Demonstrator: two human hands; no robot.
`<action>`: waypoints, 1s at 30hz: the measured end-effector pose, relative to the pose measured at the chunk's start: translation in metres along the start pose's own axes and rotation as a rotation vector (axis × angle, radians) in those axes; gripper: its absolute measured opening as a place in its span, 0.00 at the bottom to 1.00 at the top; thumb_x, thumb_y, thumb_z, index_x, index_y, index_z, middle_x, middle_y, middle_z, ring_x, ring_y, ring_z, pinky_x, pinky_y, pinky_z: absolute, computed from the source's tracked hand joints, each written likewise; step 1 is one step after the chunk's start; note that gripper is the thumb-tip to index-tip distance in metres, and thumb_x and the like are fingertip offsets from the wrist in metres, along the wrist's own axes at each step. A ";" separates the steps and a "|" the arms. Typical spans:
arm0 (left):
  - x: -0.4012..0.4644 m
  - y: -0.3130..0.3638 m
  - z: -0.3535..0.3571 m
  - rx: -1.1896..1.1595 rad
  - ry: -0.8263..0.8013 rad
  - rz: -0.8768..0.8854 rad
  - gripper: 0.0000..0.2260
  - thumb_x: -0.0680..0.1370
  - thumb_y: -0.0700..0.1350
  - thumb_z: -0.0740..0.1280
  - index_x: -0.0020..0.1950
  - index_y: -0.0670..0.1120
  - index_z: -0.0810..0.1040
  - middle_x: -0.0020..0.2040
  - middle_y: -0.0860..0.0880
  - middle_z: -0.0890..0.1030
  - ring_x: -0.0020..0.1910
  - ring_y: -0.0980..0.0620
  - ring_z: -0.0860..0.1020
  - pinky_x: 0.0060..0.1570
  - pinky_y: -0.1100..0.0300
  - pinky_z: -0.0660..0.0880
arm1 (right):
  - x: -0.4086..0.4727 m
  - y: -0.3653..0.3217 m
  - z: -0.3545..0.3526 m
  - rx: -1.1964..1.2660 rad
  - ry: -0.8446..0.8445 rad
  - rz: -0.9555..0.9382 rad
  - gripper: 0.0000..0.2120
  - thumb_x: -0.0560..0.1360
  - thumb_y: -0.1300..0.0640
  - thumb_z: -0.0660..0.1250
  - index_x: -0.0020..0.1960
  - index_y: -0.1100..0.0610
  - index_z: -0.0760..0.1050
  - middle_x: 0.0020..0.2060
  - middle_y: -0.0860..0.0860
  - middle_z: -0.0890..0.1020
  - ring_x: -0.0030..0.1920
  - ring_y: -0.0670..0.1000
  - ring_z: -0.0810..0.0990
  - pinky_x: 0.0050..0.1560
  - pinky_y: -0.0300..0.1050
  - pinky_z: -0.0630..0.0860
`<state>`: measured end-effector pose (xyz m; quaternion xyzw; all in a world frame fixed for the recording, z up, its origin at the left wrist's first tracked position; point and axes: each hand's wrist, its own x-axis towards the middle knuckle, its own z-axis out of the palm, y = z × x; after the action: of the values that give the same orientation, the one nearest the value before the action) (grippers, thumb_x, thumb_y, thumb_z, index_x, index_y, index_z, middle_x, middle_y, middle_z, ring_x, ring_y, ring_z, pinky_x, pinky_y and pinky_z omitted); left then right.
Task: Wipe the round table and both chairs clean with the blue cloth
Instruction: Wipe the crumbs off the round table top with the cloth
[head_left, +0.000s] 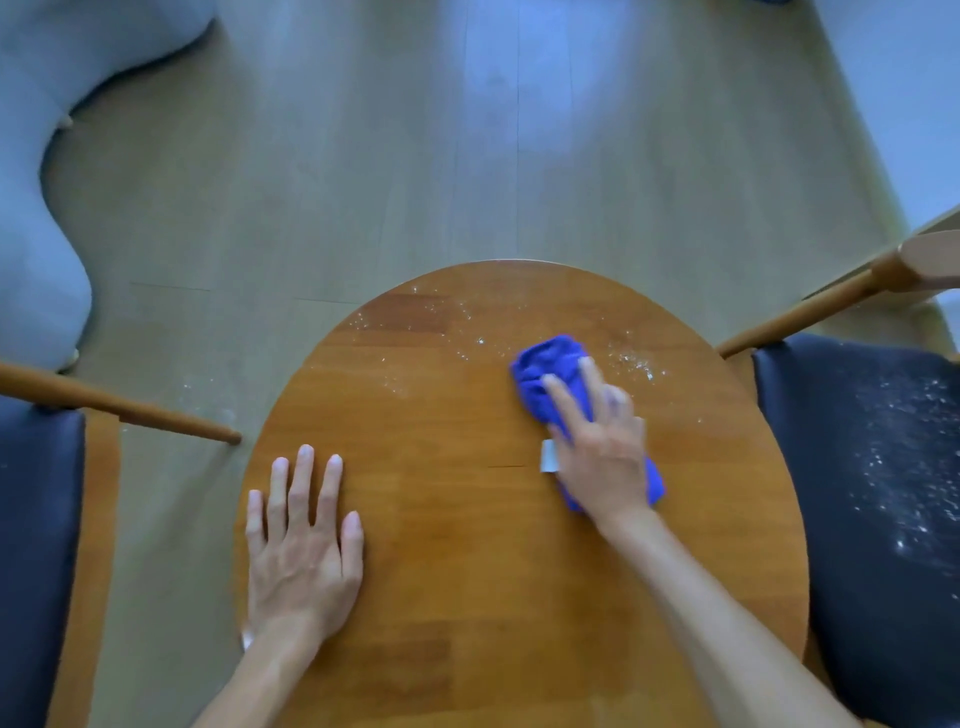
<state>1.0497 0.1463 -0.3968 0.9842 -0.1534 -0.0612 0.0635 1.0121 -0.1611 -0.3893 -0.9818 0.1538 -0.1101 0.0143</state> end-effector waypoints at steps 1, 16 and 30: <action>0.000 0.000 -0.001 -0.003 -0.002 -0.002 0.28 0.77 0.54 0.50 0.76 0.48 0.59 0.78 0.45 0.57 0.77 0.43 0.53 0.74 0.44 0.47 | -0.006 0.029 -0.006 -0.040 -0.012 0.106 0.23 0.73 0.55 0.63 0.68 0.50 0.73 0.71 0.58 0.69 0.55 0.63 0.76 0.39 0.54 0.75; 0.004 0.002 0.000 -0.002 0.003 -0.031 0.29 0.76 0.54 0.50 0.75 0.45 0.62 0.76 0.42 0.59 0.75 0.40 0.56 0.73 0.43 0.48 | -0.032 -0.086 -0.012 0.094 0.038 0.338 0.28 0.68 0.62 0.66 0.66 0.48 0.75 0.69 0.57 0.73 0.56 0.62 0.77 0.43 0.52 0.73; 0.005 0.011 0.004 -0.045 0.017 -0.077 0.29 0.76 0.56 0.48 0.75 0.47 0.62 0.77 0.46 0.56 0.76 0.44 0.52 0.73 0.46 0.45 | -0.086 0.140 -0.041 -0.063 0.014 0.546 0.23 0.74 0.60 0.67 0.69 0.54 0.73 0.71 0.60 0.69 0.51 0.67 0.75 0.45 0.60 0.76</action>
<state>1.0509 0.1338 -0.4002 0.9882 -0.1135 -0.0586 0.0844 0.8816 -0.2684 -0.3765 -0.9031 0.4165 -0.1040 0.0120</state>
